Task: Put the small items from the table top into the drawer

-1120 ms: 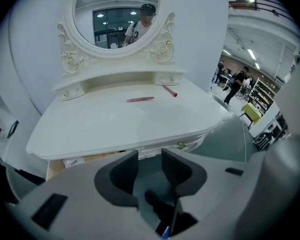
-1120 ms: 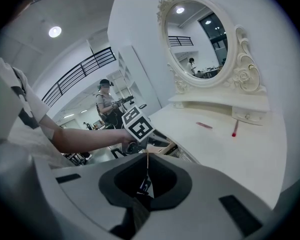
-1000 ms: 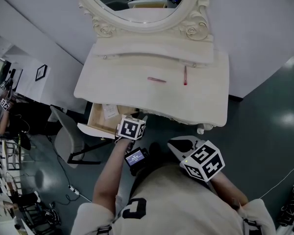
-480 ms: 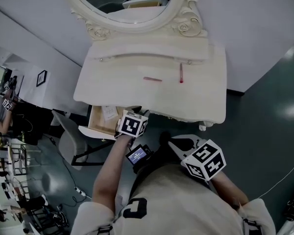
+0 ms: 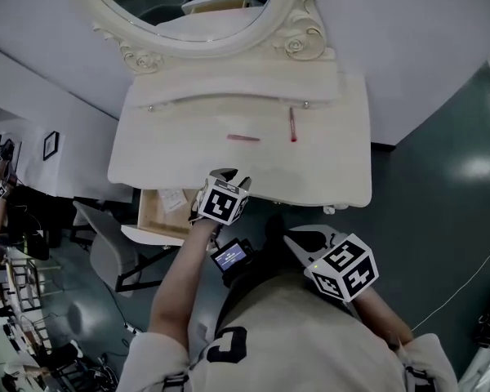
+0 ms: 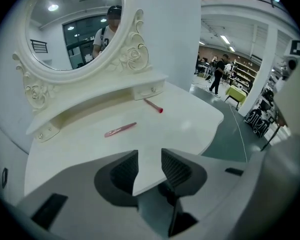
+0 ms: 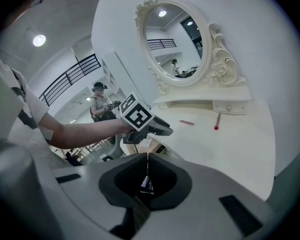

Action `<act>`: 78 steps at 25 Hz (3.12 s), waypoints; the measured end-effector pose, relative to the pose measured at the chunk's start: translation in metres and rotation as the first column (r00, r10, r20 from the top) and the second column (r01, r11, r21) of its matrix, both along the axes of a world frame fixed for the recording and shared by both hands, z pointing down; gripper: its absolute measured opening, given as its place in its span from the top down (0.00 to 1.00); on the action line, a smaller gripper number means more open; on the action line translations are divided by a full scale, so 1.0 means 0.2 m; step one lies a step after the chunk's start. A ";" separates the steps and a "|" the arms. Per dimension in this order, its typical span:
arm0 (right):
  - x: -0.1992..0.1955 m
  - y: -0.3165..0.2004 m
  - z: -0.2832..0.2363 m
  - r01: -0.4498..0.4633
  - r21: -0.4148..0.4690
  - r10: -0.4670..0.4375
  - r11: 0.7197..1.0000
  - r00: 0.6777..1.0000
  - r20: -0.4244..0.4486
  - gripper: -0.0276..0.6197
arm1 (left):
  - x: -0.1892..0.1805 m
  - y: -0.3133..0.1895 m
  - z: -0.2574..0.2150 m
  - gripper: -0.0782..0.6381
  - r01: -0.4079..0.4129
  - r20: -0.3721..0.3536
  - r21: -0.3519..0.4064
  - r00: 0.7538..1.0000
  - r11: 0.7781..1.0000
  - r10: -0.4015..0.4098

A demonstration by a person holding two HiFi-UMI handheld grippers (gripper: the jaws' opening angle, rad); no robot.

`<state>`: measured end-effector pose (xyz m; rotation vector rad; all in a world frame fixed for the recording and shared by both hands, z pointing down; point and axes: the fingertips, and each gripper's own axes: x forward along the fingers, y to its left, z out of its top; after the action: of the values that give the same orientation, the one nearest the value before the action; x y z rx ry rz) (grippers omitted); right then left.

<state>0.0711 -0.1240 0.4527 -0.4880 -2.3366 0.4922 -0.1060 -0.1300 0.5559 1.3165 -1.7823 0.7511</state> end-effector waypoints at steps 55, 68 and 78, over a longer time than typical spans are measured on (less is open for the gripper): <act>-0.21 -0.15 0.18 -0.078 0.045 0.085 0.996 0.976 -0.203 0.91 | -0.51 -0.42 0.32 0.63 -0.489 -0.026 -0.163 0.871 0.857 0.491; -0.21 -0.14 0.17 -0.079 0.057 0.089 0.995 0.975 -0.202 0.91 | -0.54 -0.41 0.36 0.63 -0.423 -0.122 -0.102 0.904 0.900 0.411; -0.21 -0.10 0.15 -0.061 0.070 0.074 0.996 0.977 -0.198 0.91 | -0.61 -0.40 0.37 0.76 -0.278 -0.141 -0.072 0.954 0.958 0.266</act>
<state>0.0286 -0.1449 0.4835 -0.3149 -2.1729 0.4743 -0.2271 -0.2105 0.6299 1.5322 -1.4641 0.8638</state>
